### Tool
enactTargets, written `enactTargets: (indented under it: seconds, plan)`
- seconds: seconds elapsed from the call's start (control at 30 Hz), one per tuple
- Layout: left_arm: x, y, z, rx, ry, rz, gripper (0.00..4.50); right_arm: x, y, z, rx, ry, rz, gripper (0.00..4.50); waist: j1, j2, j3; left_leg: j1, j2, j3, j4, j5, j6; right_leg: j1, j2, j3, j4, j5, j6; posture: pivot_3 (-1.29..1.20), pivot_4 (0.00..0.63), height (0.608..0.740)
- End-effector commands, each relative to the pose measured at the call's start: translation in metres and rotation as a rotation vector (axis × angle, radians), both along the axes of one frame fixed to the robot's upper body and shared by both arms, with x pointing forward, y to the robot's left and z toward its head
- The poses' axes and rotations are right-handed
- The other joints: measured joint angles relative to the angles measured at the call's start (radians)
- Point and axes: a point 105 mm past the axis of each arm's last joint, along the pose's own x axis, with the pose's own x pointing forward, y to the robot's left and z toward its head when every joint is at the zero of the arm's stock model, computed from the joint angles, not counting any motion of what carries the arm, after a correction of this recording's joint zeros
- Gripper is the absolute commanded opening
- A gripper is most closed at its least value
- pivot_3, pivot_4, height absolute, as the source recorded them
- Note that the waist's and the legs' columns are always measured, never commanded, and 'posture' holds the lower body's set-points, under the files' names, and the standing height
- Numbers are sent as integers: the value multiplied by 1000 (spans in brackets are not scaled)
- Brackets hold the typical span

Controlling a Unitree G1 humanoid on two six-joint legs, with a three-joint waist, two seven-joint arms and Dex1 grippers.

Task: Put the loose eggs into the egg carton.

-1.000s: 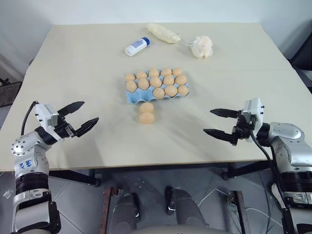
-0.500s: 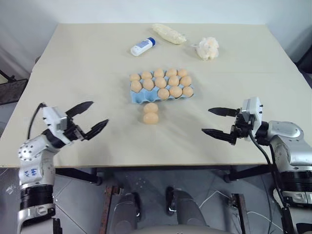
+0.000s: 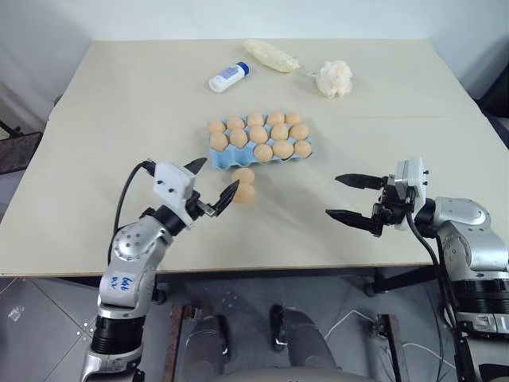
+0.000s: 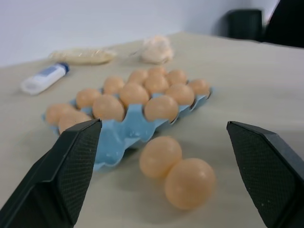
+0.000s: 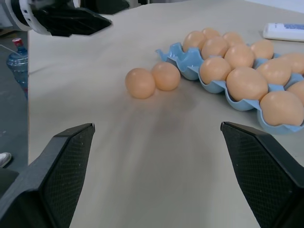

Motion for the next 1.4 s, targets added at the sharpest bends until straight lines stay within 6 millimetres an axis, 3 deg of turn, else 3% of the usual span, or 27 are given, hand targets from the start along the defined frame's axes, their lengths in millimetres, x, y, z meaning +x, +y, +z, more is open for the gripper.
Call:
enactTargets:
  seconds: [0.03, 0.3, 0.8, 1.0, 1.4]
  plan:
    - [-1, -15, 2, 12, 22, 35, 4500, -1, 1, 13, -1, -38, 35, 4446, 0, 0, 0, 0, -1, 0, 0, 0, 0, 0, 0, 0, 0, 0, 0, 0, 150, 740]
    - [1, -27, -26, 99, 198, 47, 4500, -6, -1, 7, -29, -25, 96, 4446, 1, 0, 0, 0, -2, -1, 0, 0, 1, 0, 2, 0, 0, 0, 0, 0, 150, 740]
    - [14, -41, -41, 114, 344, 61, 4500, -9, -2, 8, -21, -24, 180, 4446, 2, 0, 0, 0, -3, -2, 1, 0, 2, 0, -1, 0, 0, 1, 1, 0, 150, 740]
    - [20, -44, -48, 135, 394, 52, 4500, 3, -2, 9, -26, -30, 167, 4446, 1, -1, 0, 0, -4, -2, 2, 1, 2, 1, 0, 0, 0, 1, 2, 0, 150, 740]
    - [31, -51, -50, 157, 388, 39, 4500, 3, -1, 9, -20, -37, 139, 4446, 2, -1, 0, 0, -4, -2, 3, 1, 2, 1, -3, 0, 1, 1, 2, 0, 150, 740]
